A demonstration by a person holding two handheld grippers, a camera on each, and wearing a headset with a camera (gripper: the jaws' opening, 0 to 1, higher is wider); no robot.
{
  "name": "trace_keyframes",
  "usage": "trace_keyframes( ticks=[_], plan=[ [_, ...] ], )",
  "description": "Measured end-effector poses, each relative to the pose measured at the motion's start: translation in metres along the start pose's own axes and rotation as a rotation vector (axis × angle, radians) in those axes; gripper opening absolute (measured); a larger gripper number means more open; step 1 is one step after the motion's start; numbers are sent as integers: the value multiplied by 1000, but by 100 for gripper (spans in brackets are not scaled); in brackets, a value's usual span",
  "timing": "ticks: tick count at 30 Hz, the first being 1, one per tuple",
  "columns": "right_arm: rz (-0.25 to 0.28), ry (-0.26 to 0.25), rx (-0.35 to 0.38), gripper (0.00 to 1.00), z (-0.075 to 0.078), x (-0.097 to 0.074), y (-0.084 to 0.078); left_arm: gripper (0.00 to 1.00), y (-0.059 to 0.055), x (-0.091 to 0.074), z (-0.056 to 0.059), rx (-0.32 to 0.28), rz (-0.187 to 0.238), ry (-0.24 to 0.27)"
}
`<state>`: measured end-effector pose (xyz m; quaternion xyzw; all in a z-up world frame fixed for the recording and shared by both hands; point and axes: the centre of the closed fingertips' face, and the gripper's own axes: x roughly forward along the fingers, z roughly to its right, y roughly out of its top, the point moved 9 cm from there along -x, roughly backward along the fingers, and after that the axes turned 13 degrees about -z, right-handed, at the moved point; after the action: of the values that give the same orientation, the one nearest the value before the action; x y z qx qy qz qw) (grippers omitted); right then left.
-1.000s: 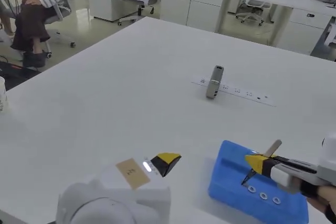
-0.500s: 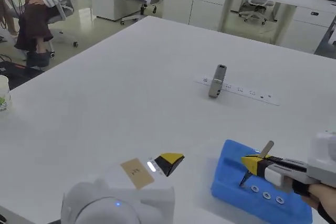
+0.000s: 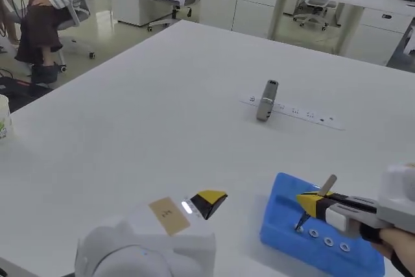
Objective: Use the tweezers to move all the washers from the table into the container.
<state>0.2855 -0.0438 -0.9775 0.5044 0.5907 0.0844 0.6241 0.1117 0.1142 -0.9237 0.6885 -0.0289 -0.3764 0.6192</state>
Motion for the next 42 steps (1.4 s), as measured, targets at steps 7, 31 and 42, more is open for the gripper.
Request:
trace_keyframes(
  ticks=[7,31,42],
  plan=[
    [67,20,-5,3,-14,-14,9,77,0,0,0,-3,0,-6],
    [129,94,22,3,-54,-37,-12,77,0,1,1,0,-1,-19],
    [25,82,-14,3,-57,-21,-38,77,0,2,1,-2,-1,-21]
  ],
)
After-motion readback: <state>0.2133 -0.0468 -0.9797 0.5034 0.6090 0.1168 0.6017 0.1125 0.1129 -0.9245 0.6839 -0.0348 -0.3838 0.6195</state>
